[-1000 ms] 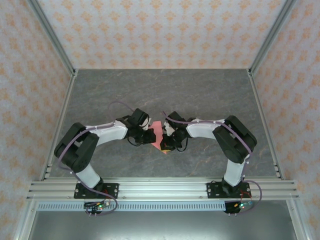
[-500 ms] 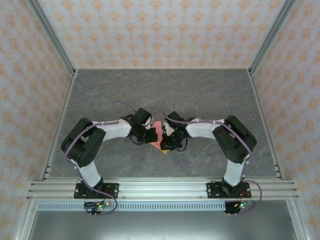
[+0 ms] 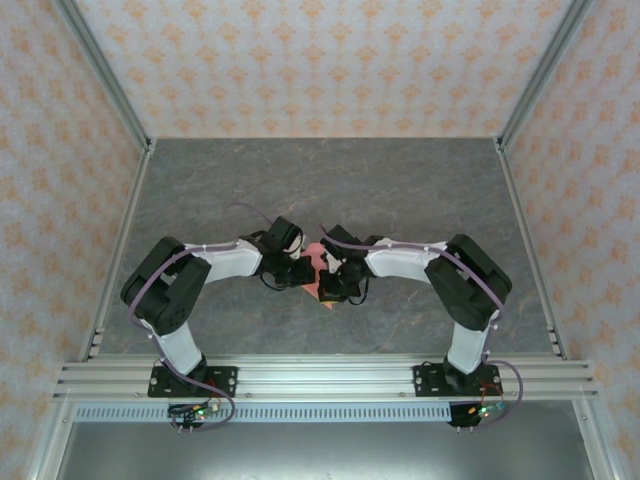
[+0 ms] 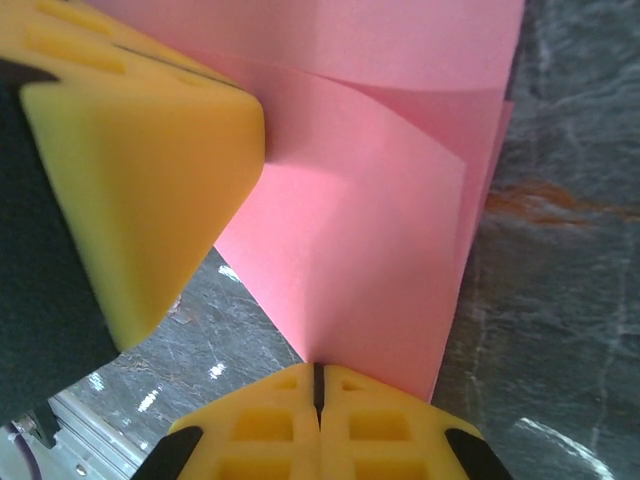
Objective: Fold a paper plane with a square sheet of paper (fold left side to right side)
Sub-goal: Third fold the triangle at the center of the table.
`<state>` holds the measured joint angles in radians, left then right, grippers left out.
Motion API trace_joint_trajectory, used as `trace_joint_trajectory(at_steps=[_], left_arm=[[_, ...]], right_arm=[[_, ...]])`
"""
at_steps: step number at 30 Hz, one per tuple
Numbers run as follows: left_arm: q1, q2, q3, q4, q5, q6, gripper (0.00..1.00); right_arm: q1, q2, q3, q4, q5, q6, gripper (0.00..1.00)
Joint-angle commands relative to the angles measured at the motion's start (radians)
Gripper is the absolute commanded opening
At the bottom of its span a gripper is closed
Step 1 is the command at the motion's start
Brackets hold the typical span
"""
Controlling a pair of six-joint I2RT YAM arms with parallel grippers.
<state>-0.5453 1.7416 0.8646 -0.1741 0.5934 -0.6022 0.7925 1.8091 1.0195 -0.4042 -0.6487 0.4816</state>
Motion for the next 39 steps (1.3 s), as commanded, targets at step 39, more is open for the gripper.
trace_joint_trajectory(at_steps=[39], left_arm=[[-0.006, 0.026, -0.029, -0.088, -0.116, 0.040, 0.07]], right_arm=[[0.022, -0.018, -0.044, -0.091, 0.088, 0.083, 0.00]])
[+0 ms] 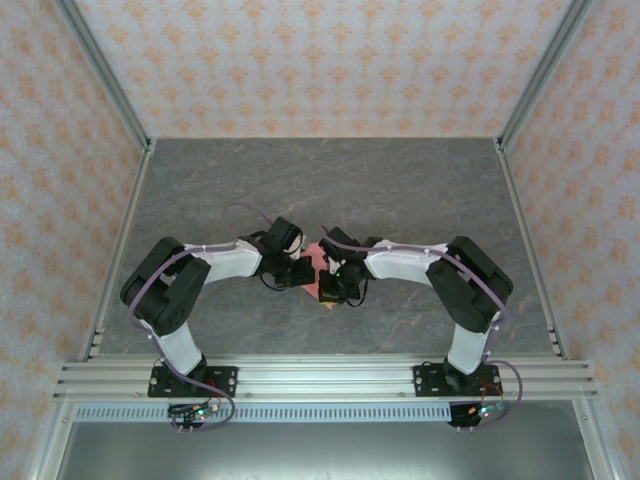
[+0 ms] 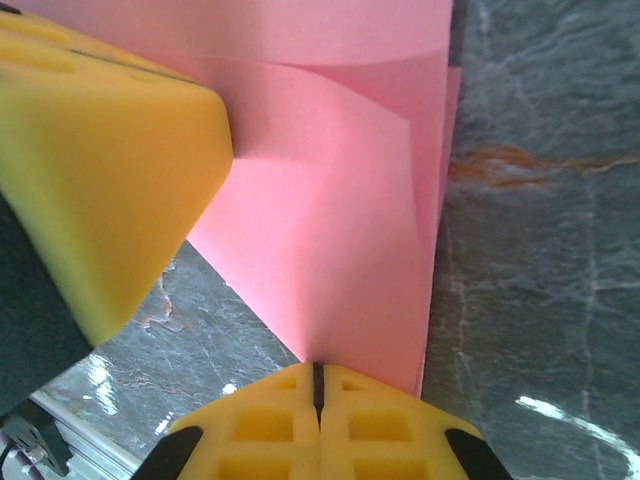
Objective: Fold a paper plane with a square sheet of paper (fold left side to right side)
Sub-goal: Third fold the triangle at the center of the table.
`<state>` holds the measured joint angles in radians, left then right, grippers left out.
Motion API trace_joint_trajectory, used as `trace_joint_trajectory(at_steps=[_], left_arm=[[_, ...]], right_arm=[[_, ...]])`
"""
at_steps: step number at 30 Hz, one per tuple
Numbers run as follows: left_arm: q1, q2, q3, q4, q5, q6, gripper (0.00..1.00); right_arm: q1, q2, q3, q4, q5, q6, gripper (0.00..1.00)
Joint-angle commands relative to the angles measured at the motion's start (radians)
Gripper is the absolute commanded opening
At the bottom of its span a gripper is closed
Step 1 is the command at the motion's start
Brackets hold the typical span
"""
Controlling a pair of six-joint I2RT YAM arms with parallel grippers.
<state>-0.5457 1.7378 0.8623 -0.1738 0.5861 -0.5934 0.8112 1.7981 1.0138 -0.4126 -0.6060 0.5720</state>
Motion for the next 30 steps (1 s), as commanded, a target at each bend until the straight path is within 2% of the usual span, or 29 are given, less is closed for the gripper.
trace_joint_trajectory(at_steps=[1, 17, 24, 30], left_arm=[[-0.006, 0.029, -0.027, -0.091, -0.110, 0.031, 0.07], [0.000, 0.037, -0.014, -0.100, -0.117, 0.040, 0.06], [0.001, 0.028, 0.001, -0.111, -0.109, 0.042, 0.06], [0.001, 0.025, 0.008, -0.111, -0.106, 0.040, 0.06]], right_arm=[[0.003, -0.013, -0.045, -0.086, 0.048, -0.007, 0.00], [-0.039, -0.134, -0.175, -0.118, 0.061, -0.001, 0.00], [-0.026, -0.220, -0.079, -0.132, 0.052, -0.031, 0.00], [-0.003, -0.132, -0.017, -0.053, 0.015, -0.002, 0.00]])
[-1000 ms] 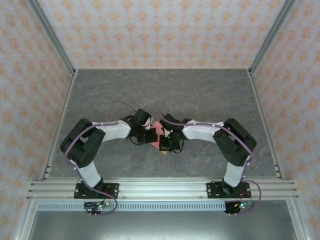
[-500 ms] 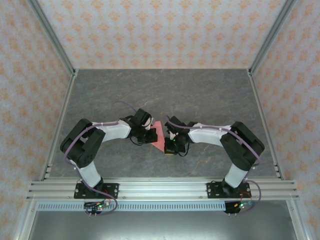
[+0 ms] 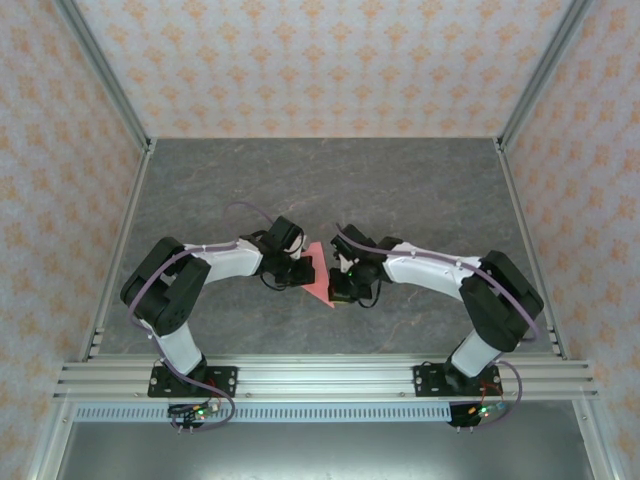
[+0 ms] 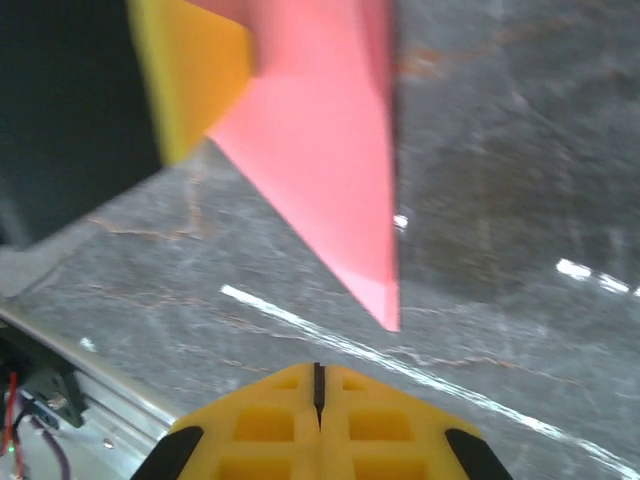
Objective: Fold a paper plane with a square sheet of paper (fold left side to right side)
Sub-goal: Third fold the triangle at the center of the table.
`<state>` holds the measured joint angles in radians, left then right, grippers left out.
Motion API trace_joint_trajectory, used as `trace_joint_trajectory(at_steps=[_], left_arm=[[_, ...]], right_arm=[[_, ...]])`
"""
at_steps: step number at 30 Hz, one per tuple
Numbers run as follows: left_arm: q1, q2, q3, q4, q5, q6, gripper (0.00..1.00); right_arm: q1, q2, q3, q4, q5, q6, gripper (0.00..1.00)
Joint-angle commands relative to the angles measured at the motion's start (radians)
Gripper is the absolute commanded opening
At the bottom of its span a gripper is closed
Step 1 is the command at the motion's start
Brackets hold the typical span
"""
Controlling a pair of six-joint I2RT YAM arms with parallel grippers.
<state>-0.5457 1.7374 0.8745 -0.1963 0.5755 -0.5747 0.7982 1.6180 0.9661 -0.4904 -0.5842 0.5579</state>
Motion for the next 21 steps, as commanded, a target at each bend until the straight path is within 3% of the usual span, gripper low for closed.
trace_joint_trajectory(at_steps=[1, 13, 21], left_arm=[[0.000, 0.024, -0.005, -0.088, -0.095, 0.021, 0.06], [0.001, -0.012, 0.006, -0.092, -0.083, 0.024, 0.06], [0.036, -0.128, 0.063, -0.166, -0.063, 0.035, 0.09]], right_arm=[[0.010, 0.067, 0.036, 0.036, -0.004, 0.015, 0.00], [-0.015, 0.164, 0.016, 0.041, 0.085, 0.024, 0.00], [-0.017, 0.168, -0.028, 0.017, 0.081, 0.001, 0.00]])
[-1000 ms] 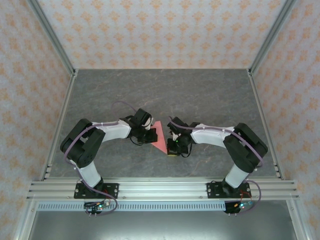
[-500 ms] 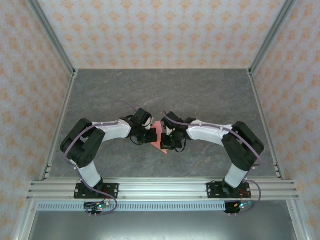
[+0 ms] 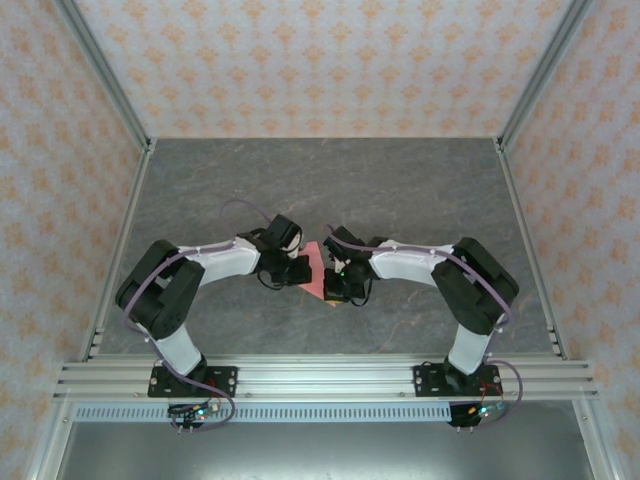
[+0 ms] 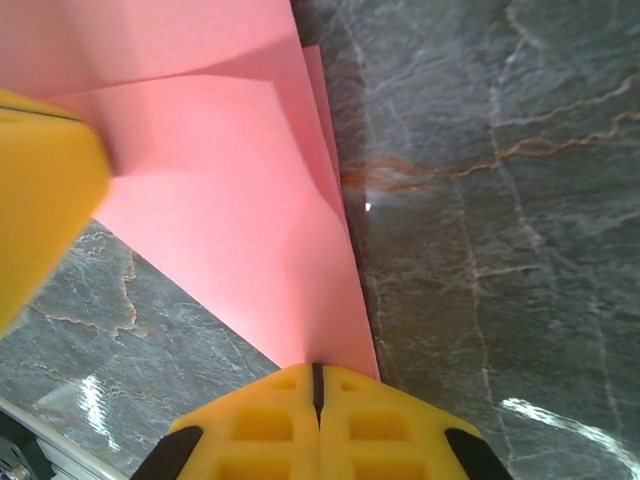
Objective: Fold a paper plane with a square sheet of paper (fold left side to right side)
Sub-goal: Third fold the triangle at the center of the table.
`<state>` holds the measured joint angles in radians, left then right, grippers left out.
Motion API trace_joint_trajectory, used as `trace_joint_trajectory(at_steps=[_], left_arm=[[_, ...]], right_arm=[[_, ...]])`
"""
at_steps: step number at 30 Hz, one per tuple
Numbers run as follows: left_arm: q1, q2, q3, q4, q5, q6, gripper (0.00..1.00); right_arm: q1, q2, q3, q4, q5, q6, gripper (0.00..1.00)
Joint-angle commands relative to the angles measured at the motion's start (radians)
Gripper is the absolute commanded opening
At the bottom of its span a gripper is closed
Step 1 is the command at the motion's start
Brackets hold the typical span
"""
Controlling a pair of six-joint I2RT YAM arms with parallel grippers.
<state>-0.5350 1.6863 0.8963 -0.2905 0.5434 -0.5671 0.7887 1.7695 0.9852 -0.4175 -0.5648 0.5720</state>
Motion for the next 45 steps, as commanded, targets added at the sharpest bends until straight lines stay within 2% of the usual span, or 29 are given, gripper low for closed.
trace_joint_trajectory(at_steps=[1, 7, 14, 21, 32, 37, 45], left_arm=[[0.037, -0.100, 0.036, -0.076, -0.019, 0.027, 0.10], [0.021, -0.150, -0.009, -0.091, 0.050, 0.065, 0.09], [-0.049, -0.081, -0.049, 0.067, 0.127, -0.009, 0.08], [-0.071, -0.005, -0.031, 0.073, 0.122, -0.007, 0.08], [-0.068, 0.040, -0.006, -0.026, 0.016, 0.027, 0.07], [-0.040, 0.054, -0.010, -0.046, -0.005, 0.055, 0.07], [0.078, 0.048, -0.028, -0.072, -0.009, 0.100, 0.07]], right_arm=[[-0.008, 0.016, -0.049, -0.053, 0.060, -0.013, 0.00], [-0.008, 0.022, -0.033, -0.055, 0.057, -0.020, 0.00], [-0.007, 0.030, -0.026, -0.058, 0.054, -0.018, 0.00], [-0.005, 0.037, -0.020, -0.064, 0.055, -0.018, 0.00], [-0.005, 0.037, -0.019, -0.078, 0.060, -0.024, 0.00], [-0.005, 0.035, -0.019, -0.090, 0.065, -0.027, 0.00], [-0.005, 0.037, -0.028, -0.102, 0.069, -0.028, 0.00]])
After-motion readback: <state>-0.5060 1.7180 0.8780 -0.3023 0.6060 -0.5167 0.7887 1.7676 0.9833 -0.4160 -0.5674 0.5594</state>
